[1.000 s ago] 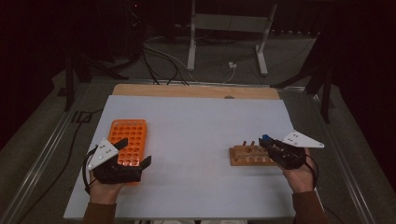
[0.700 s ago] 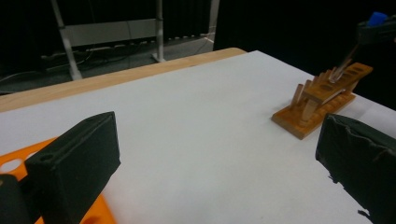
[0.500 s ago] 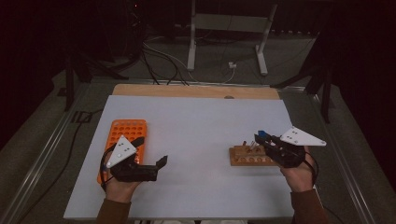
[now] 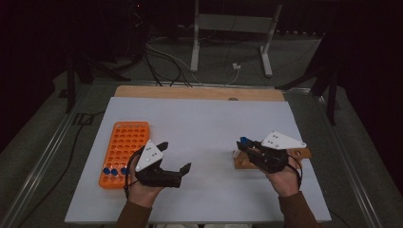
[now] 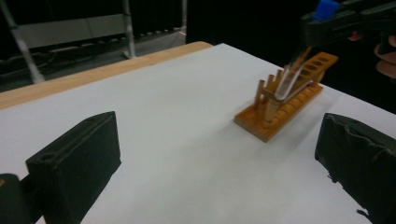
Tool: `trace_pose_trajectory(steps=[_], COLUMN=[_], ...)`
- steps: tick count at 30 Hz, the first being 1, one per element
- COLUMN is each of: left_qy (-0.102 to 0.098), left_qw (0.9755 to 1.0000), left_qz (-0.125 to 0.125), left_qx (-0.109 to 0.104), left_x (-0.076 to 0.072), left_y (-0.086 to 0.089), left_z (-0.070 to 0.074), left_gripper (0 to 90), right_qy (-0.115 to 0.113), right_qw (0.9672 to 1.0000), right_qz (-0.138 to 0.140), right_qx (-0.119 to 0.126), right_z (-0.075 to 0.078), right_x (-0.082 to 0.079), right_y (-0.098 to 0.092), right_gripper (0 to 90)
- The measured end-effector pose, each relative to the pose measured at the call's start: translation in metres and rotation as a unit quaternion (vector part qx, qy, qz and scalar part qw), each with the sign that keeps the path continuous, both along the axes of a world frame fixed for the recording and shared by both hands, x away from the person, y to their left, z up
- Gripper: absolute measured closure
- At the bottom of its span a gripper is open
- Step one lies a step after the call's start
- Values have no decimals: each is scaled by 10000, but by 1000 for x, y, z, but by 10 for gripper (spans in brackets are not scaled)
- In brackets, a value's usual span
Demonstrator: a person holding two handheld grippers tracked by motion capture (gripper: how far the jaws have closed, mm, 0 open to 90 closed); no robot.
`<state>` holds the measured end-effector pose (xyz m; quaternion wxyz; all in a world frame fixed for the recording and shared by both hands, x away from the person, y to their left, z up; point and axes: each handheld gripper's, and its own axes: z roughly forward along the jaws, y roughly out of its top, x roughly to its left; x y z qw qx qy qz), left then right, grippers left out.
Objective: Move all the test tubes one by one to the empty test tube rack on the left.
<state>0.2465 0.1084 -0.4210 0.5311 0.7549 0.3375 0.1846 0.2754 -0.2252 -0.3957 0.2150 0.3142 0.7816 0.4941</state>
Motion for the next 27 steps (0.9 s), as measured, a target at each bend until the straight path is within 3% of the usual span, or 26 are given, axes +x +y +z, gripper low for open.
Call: trace_pose_trajectory(steps=[10, 18, 27], left_qy=[29, 45, 12], left_qw=[9997, 9993, 9983], left_qz=[-225, -360, -574], left_qx=[90, 43, 45], left_x=[6, 9, 10], left_y=[-24, -38, -53], left_z=[-7, -12, -14], left_gripper=[82, 175, 400], right_qy=[98, 181, 297], right_qw=[9996, 9988, 9972], right_qz=[272, 444, 652], right_qx=[77, 139, 221], right_z=[-2, -2, -2], right_x=[-2, -4, -7], right_y=[21, 34, 46], right_gripper=[767, 767, 767])
